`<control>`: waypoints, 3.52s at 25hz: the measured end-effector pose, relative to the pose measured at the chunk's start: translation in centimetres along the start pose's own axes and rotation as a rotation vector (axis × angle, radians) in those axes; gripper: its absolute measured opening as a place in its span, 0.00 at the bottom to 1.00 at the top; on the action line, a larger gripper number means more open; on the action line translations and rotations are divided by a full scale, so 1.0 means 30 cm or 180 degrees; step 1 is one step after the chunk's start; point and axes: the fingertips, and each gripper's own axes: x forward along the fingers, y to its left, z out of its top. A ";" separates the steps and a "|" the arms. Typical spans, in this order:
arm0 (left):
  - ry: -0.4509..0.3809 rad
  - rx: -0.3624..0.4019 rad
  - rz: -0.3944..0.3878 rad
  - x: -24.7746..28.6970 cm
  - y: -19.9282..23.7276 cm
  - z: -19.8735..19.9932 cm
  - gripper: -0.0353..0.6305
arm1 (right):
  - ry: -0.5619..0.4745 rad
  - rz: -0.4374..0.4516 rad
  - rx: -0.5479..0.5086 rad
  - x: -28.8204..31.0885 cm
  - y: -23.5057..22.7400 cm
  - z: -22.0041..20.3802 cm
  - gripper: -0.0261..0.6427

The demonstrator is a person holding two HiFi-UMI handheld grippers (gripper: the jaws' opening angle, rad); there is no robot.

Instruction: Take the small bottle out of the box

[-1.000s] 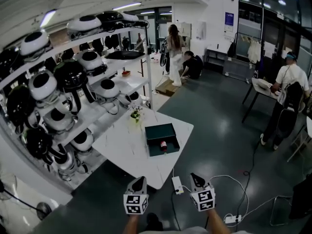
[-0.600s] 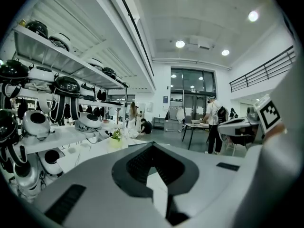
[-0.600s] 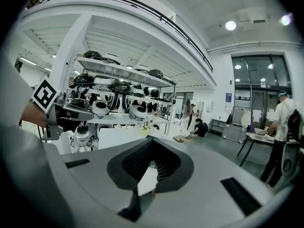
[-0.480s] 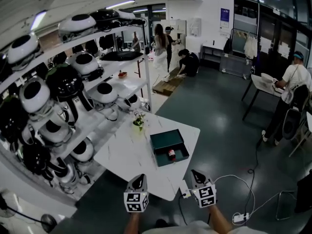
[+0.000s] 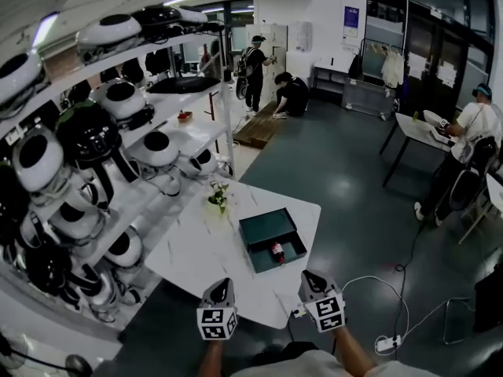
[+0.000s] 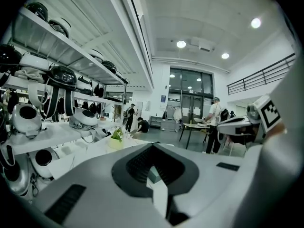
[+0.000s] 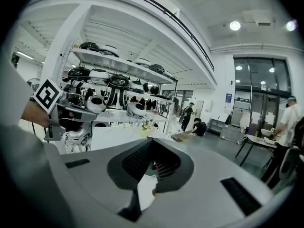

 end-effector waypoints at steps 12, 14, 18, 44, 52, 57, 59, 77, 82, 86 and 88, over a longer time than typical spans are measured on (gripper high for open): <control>0.0086 -0.0020 -0.0022 0.108 0.054 -0.012 0.08 | 0.0060 0.0034 0.0026 0.137 -0.026 -0.008 0.07; 0.0089 -0.0010 -0.0008 0.145 0.071 -0.004 0.08 | 0.0056 0.0052 0.0032 0.181 -0.041 -0.007 0.07; 0.0097 0.0029 0.0020 0.241 0.106 0.018 0.08 | 0.0040 0.0069 0.0054 0.276 -0.092 -0.009 0.07; 0.0372 0.0040 0.0494 0.842 0.223 0.147 0.08 | 0.0050 0.0420 0.0208 0.920 -0.511 0.015 0.07; 0.0600 0.0094 0.0552 0.904 0.286 0.089 0.08 | 0.0298 0.0637 0.0370 1.032 -0.452 -0.107 0.07; 0.0750 0.0040 0.0467 0.937 0.292 0.019 0.08 | 0.0517 0.0671 0.0457 1.053 -0.410 -0.190 0.07; 0.0776 0.0022 0.0408 0.956 0.295 -0.007 0.08 | 0.0588 0.0649 0.0467 1.058 -0.399 -0.221 0.07; 0.1085 -0.0225 0.0056 0.940 0.287 -0.236 0.08 | 0.1370 0.0559 0.0621 0.959 -0.239 -0.485 0.07; 0.1169 -0.0300 0.0062 0.907 0.286 -0.295 0.08 | 0.1571 0.0635 0.0654 0.938 -0.185 -0.551 0.07; 0.1180 -0.0328 0.0061 0.902 0.280 -0.315 0.08 | 0.1688 0.0849 0.0690 0.936 -0.137 -0.579 0.22; 0.1193 -0.0349 0.0059 0.898 0.279 -0.325 0.08 | 0.1720 0.0936 0.0700 0.937 -0.117 -0.589 0.38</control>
